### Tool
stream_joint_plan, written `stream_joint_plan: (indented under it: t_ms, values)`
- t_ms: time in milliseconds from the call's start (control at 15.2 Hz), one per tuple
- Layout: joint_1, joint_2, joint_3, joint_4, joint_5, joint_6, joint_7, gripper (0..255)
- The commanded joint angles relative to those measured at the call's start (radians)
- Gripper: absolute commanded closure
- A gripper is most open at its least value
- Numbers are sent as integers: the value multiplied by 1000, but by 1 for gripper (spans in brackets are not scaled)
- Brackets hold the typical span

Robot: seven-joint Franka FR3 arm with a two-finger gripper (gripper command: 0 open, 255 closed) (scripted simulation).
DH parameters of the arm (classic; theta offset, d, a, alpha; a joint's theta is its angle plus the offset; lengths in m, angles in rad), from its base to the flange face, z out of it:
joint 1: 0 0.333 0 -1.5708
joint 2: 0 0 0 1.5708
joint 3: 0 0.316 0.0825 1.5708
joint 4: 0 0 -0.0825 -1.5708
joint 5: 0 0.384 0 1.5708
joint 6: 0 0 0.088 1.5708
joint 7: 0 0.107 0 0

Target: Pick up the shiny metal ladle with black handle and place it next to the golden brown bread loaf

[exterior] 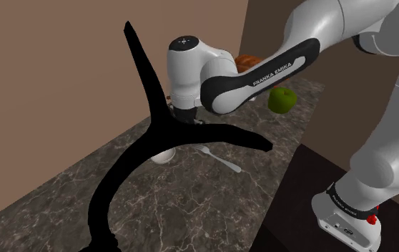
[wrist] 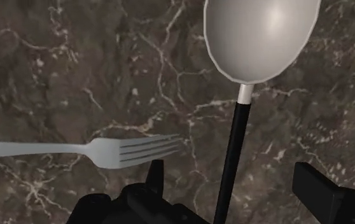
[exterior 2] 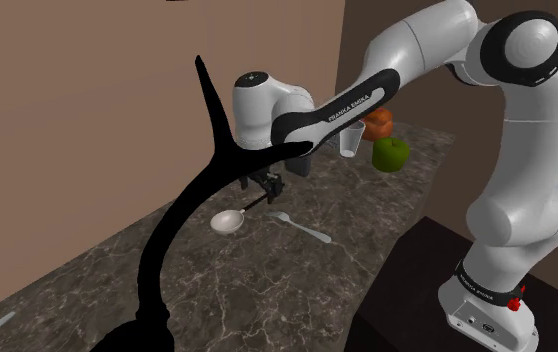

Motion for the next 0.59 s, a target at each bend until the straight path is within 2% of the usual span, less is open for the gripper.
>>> stream_joint_plan:
  t_ms: [0, 528]
  values:
    - [73, 60, -65, 58, -54, -24, 83, 0]
    - [108, 121, -120, 34, -123, 38, 123, 0]
